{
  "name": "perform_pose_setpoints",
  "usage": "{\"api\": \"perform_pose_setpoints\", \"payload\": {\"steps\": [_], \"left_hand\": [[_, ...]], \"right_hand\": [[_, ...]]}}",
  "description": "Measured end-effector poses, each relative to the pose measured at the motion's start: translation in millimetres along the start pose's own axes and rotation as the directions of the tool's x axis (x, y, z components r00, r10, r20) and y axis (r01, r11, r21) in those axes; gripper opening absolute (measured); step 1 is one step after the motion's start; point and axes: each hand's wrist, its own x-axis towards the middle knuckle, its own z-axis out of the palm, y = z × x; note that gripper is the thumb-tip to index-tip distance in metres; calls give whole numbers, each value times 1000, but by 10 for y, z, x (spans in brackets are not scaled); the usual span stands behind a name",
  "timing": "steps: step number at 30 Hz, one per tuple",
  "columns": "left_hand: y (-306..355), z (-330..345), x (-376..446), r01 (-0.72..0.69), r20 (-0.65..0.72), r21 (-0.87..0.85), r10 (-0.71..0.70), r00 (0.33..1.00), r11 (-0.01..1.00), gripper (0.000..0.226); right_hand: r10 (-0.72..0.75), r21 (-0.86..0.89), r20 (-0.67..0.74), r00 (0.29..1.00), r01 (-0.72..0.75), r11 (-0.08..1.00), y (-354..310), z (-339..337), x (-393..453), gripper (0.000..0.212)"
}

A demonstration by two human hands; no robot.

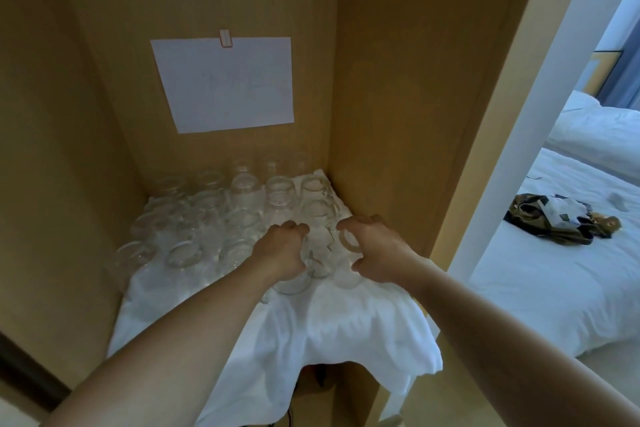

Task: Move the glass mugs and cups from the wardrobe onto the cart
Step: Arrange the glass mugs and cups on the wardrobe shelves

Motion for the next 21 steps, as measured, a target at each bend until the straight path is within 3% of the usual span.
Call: {"api": "perform_pose_setpoints", "payload": {"steps": [4, 7, 16, 21], "left_hand": [[0, -5, 21, -1, -2, -13, 1, 1000, 1000, 68], [-41, -12, 41, -6, 1, -51, 6, 1000, 999, 74], [-63, -22, 64, -5, -7, -78, 5, 1000, 997, 84], [-67, -17, 51, 1, -24, -85, -3, 1000, 996, 85]], "right_hand": [[-49, 12, 68, 996, 48, 999, -44, -39, 143, 78], [-35, -9, 101, 994, 36, 999, -74, -37, 215, 78], [39, -140, 45, 998, -32, 990, -76, -1, 295, 55], [7, -114, 45, 999, -1, 993, -134, 0, 381, 69]]}}
